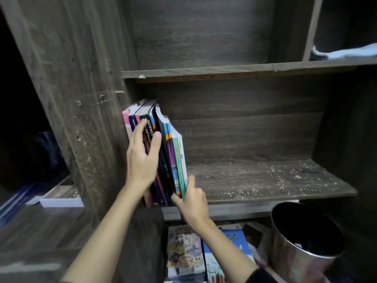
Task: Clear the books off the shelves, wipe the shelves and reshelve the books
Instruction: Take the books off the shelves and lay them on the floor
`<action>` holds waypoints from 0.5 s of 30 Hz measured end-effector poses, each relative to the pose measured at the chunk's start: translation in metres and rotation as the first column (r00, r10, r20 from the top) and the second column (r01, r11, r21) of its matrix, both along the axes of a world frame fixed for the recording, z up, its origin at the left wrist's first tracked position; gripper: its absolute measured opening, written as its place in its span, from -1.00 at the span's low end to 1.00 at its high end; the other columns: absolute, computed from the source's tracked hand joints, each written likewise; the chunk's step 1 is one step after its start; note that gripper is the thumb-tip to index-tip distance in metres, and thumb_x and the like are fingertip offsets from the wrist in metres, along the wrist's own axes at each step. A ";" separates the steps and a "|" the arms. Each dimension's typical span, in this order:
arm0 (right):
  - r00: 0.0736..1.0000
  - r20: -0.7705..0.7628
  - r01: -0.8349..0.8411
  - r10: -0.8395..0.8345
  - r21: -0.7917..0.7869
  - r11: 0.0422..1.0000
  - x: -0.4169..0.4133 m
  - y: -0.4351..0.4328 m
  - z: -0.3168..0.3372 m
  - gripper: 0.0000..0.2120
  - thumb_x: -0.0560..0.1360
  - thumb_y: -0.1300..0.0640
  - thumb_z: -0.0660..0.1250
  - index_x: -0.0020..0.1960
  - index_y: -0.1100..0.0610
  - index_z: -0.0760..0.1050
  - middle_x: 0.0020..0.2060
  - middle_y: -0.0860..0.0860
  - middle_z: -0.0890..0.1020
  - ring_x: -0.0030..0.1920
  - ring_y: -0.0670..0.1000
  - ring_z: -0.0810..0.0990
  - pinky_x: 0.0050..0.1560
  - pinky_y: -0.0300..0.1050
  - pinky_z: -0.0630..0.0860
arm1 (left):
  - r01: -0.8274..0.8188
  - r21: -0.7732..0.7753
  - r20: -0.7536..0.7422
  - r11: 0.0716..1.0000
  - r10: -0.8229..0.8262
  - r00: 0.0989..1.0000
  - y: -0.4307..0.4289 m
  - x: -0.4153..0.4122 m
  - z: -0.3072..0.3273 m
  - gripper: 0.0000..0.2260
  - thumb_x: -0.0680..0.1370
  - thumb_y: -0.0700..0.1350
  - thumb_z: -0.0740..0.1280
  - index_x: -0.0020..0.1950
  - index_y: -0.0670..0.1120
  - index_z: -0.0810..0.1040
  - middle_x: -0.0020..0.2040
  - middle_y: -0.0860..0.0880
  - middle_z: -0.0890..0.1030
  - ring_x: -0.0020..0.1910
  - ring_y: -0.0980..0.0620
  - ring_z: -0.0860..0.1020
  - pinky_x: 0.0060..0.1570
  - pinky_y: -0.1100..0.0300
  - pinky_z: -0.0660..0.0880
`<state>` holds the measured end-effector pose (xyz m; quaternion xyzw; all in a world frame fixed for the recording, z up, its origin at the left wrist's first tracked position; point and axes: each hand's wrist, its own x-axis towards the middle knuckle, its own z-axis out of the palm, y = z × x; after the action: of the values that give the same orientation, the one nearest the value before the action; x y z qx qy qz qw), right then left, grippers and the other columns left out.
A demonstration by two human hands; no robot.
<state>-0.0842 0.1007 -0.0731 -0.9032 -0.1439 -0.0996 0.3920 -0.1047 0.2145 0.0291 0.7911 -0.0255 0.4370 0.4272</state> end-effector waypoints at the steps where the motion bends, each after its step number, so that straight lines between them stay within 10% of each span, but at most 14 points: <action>1: 1.000 0.002 -0.004 0.004 -0.008 1.000 -0.002 0.000 0.000 -0.54 0.50 0.01 0.32 0.27 0.18 0.21 0.05 0.21 0.60 0.07 0.26 0.56 -0.03 0.02 0.47 | 0.023 -0.095 -0.009 0.995 -0.024 1.000 -0.006 -0.005 -0.010 -0.38 0.47 0.27 0.18 0.42 -0.05 0.34 0.39 0.00 0.37 0.37 0.11 0.33 0.39 0.19 0.22; 6: 1.000 -0.018 -0.003 0.002 -0.067 0.998 -0.004 0.002 -0.002 -0.43 0.48 -0.01 0.33 0.35 0.15 0.16 0.06 0.22 0.59 0.10 0.29 0.55 0.00 0.06 0.46 | 0.023 -0.291 -0.275 0.957 -0.107 0.956 -0.029 -0.014 -0.040 -0.10 0.14 0.45 0.38 0.36 0.04 0.29 0.31 0.03 0.45 0.22 0.09 0.48 0.28 0.08 0.40; 10: 0.981 -0.070 -0.184 0.178 -0.093 0.978 0.003 -0.018 -0.006 -0.26 0.41 0.01 0.41 0.44 0.10 0.10 0.19 0.17 0.53 0.18 0.25 0.52 0.08 0.03 0.45 | -0.073 -0.250 -0.367 0.966 -0.024 0.930 -0.039 -0.008 -0.043 -0.13 0.23 0.20 0.55 0.38 -0.05 0.21 0.34 -0.06 0.41 0.31 -0.03 0.40 0.31 0.08 0.34; 15: 0.823 -0.308 -0.396 0.477 0.290 0.871 0.035 -0.052 -0.018 -0.26 0.32 0.39 0.27 0.46 0.13 0.16 0.29 0.10 0.44 0.31 0.09 0.46 0.23 -0.10 0.43 | -0.227 -0.196 -0.428 0.954 0.125 0.895 -0.053 0.000 -0.053 -0.28 0.35 -0.07 0.53 0.37 -0.21 0.23 0.36 -0.20 0.36 0.35 -0.15 0.33 0.23 0.14 0.25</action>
<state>-0.0494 0.0491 -0.0909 -0.8004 -0.2597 0.1506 0.5188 -0.1047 0.1614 -0.0242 0.8064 0.1901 0.2979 0.4742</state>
